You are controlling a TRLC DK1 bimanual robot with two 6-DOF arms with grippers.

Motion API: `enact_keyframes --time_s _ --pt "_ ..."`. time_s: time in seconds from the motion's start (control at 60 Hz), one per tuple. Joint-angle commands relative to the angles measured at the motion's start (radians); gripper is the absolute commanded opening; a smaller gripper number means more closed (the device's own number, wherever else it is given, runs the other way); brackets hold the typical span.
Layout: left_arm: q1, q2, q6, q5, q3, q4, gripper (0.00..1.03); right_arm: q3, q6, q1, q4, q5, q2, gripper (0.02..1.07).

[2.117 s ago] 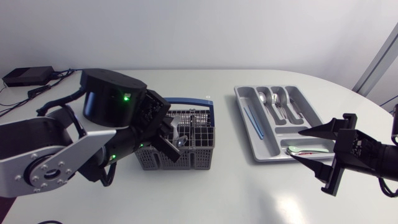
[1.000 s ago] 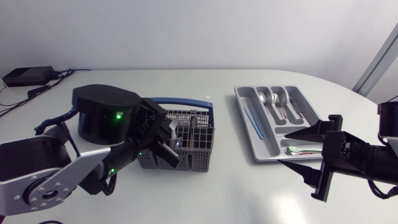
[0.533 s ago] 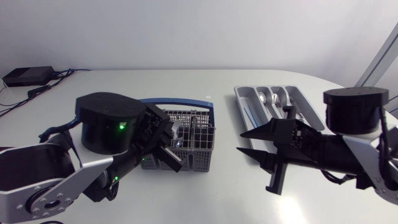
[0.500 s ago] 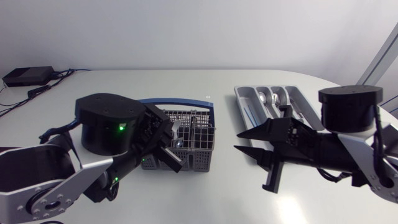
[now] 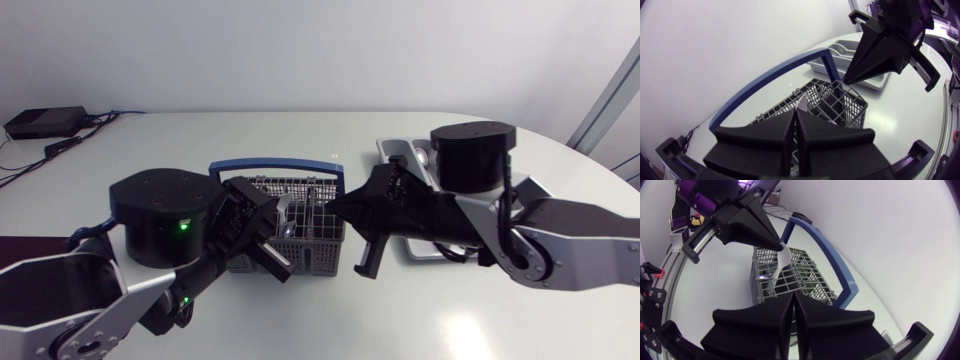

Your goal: Unload the cutlery basket into the drawer organizer.

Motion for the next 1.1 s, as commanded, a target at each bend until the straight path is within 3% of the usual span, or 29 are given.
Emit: enact_keyframes --time_s 0.0,0.333,0.567,1.083 --pt "-0.002 -0.006 0.016 -0.001 -0.028 0.022 0.03 0.043 0.028 0.013 0.025 0.004 0.075 0.08" --pt "-0.014 -0.001 0.019 -0.007 -0.032 0.044 0.03 0.086 0.026 0.012 0.055 -0.015 0.213 0.08" --pt "-0.061 0.000 0.059 -0.057 -0.038 0.097 0.03 0.092 0.031 0.004 0.065 -0.045 0.294 0.08" --pt "-0.055 -0.018 0.085 -0.122 -0.038 0.156 0.04 0.095 0.034 0.006 0.065 -0.050 0.291 0.08"
